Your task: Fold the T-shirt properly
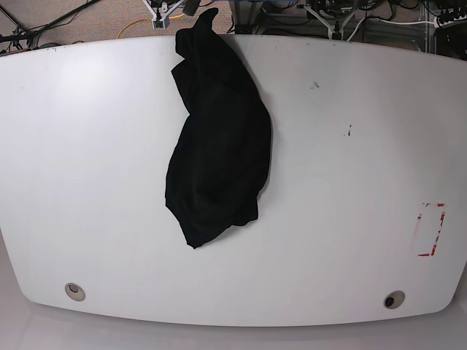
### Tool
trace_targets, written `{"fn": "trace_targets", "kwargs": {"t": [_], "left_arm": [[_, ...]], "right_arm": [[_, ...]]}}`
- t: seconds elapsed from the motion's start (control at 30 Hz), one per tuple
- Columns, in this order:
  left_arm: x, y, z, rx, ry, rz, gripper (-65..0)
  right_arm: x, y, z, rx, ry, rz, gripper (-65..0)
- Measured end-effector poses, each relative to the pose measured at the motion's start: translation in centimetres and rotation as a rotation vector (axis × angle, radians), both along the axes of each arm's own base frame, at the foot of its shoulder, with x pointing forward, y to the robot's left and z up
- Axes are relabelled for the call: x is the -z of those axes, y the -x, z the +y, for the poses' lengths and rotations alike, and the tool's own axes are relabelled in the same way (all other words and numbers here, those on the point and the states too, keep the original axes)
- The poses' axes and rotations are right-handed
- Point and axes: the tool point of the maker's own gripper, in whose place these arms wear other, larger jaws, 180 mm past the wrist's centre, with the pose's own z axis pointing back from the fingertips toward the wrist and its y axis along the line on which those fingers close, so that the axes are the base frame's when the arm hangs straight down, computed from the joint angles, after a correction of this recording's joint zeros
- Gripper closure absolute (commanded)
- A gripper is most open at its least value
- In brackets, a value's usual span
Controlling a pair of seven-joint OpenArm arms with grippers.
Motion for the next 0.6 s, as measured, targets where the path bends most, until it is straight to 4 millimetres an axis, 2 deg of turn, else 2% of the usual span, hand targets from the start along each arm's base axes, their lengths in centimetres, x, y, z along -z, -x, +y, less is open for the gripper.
{"fn": "trace_targets", "kwargs": {"t": [0.43,0.47,0.5,0.6], "left_arm": [[0.0,0.9,0.0,0.0,-0.001,0.015,-32.1],[0.0,1.1,0.0,0.001,0.0,0.017,-33.8],[0.0,1.2,0.0,0.001,0.0,0.017,-33.8],[0.0,1.6,-0.1,0.023,0.002,0.032,-33.9]], "right_arm": [[0.0,0.0,0.0,-0.002,0.001,-0.004,-19.1],[-0.1,0.3,-0.1,-0.002,0.004,-0.001,-19.2],[-0.1,-0.9,-0.1,-0.002,0.004,-0.02,-19.2],[0.1,-1.7,0.6,-0.056,-0.003,-0.01,-19.2]]}}
